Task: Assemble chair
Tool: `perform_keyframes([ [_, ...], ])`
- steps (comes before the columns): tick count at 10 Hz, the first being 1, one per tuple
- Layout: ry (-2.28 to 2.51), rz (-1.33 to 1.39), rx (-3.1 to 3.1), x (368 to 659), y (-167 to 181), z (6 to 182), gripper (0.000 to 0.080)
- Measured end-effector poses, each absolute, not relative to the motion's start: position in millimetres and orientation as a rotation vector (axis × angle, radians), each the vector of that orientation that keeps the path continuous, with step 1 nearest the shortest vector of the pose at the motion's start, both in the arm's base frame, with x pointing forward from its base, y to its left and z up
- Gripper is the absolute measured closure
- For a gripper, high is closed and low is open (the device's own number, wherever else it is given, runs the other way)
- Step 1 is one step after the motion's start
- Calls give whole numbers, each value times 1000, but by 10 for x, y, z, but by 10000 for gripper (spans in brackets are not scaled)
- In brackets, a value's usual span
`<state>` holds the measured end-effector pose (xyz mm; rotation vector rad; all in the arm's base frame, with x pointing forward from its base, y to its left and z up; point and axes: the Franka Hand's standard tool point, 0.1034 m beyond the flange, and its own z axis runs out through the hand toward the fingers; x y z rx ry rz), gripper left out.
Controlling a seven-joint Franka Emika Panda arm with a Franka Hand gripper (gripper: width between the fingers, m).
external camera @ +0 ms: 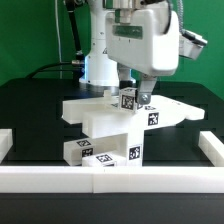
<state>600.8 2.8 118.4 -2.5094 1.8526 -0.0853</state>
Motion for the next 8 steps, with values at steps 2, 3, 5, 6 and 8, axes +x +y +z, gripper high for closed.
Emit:
perform_keyframes([
  [2,1641,-95,-2667,6018,9,1192,151],
  [3,1556,-98,-2726,6017,14,1191,151],
  [5,1413,-96,-2808,6013,18,1182,151],
  [6,1293,-96,-2869,6013,14,1182,151],
  [8,1181,-97,-2920,6014,5,1182,238],
])
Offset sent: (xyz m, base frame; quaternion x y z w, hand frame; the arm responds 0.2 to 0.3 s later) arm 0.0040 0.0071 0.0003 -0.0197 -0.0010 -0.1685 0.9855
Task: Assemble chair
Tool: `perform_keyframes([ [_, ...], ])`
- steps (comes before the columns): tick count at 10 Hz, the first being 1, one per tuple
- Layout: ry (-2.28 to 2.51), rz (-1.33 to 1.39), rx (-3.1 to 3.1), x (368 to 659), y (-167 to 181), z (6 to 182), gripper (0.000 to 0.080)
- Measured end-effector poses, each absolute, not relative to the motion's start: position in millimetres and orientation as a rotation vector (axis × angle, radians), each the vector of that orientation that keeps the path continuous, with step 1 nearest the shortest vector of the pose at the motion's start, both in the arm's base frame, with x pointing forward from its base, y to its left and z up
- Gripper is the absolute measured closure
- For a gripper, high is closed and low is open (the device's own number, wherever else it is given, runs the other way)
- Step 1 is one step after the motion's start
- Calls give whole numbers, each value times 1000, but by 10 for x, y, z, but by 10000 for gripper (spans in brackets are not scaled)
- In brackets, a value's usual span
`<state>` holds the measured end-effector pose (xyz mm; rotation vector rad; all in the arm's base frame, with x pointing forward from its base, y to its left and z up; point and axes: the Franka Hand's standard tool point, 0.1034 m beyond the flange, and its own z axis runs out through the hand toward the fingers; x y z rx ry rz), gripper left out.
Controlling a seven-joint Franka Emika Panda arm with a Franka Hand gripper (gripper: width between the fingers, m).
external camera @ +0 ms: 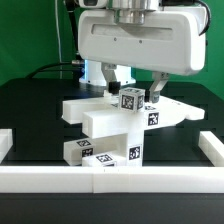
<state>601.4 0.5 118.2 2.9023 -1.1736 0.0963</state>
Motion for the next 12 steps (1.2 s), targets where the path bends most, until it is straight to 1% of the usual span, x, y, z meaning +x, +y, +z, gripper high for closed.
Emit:
perform_keyframes([
  [1,-1173,96,2902,6011,4,1179,372],
  [2,-1175,96,2902,6011,4,1179,372],
  [3,-1176,97,2901,6012,3,1180,514],
  [7,-1268,97,2866,6012,3,1180,514],
  [12,-1767,97,2603,6012,9,1180,512],
])
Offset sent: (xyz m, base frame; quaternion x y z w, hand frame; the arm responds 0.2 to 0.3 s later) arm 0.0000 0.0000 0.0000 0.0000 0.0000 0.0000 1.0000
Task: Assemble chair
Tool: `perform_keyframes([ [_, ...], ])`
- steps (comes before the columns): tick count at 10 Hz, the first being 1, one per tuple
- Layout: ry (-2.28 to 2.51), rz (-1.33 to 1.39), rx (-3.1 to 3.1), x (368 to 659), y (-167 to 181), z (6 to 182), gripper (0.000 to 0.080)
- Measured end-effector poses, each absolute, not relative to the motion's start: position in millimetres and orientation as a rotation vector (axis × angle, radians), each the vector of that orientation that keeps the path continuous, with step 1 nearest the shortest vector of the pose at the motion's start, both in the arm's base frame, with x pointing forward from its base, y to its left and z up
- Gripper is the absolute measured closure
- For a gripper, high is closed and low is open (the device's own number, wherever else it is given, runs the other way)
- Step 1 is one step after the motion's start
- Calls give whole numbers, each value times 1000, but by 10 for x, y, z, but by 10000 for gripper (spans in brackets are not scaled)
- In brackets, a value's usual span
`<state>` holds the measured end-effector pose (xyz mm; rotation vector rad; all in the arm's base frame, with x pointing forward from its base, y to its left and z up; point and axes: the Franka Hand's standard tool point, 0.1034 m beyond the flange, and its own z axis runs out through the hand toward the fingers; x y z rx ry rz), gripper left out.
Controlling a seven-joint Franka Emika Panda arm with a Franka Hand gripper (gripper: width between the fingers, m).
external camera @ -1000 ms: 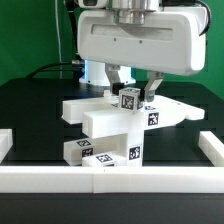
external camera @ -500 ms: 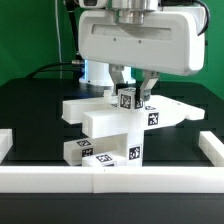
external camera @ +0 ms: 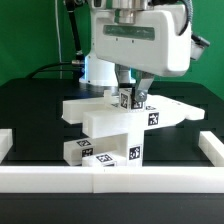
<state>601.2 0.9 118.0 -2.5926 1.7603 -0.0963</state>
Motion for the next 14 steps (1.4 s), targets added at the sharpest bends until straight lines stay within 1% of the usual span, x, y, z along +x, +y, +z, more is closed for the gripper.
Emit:
perform_keyframes([
  [4,2068,-93,-2343,6012,11,1179,512],
  [14,2628,-58,-1631,6018,52,1179,512],
])
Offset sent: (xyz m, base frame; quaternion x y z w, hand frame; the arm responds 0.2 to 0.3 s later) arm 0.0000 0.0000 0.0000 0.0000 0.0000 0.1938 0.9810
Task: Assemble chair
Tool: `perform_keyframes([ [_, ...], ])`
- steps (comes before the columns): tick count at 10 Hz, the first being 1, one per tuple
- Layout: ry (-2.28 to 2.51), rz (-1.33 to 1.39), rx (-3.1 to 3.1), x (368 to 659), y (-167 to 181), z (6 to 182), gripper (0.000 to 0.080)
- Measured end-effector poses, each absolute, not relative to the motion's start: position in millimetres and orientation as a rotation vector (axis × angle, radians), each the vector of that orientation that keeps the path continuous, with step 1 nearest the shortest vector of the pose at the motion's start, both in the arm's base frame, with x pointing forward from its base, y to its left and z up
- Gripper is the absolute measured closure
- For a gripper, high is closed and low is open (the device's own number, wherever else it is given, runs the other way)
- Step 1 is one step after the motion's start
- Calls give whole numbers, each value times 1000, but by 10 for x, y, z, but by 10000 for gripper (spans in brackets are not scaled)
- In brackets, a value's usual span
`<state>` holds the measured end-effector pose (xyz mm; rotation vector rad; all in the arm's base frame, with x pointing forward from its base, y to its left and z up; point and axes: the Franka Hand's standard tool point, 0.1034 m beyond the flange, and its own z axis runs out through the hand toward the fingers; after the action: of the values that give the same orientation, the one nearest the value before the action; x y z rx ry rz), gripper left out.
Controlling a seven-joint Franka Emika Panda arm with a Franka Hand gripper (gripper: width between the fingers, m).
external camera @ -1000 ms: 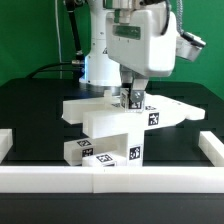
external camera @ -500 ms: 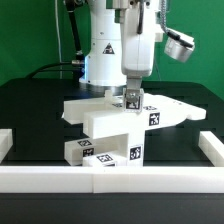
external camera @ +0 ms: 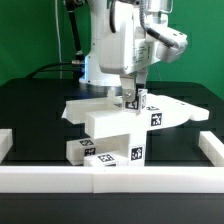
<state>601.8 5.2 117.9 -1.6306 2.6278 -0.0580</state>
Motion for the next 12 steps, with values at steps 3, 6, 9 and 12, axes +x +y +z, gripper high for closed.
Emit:
perform_keyframes([
  [3,2718,-40,-1454,6021,74,1178,512],
  [6,2714,-17,-1430,6025,118,1176,493],
  [9,2661,-11,-1543,6014,123,1167,187],
  [12,2480,-4,-1843,6026,157,1197,152],
])
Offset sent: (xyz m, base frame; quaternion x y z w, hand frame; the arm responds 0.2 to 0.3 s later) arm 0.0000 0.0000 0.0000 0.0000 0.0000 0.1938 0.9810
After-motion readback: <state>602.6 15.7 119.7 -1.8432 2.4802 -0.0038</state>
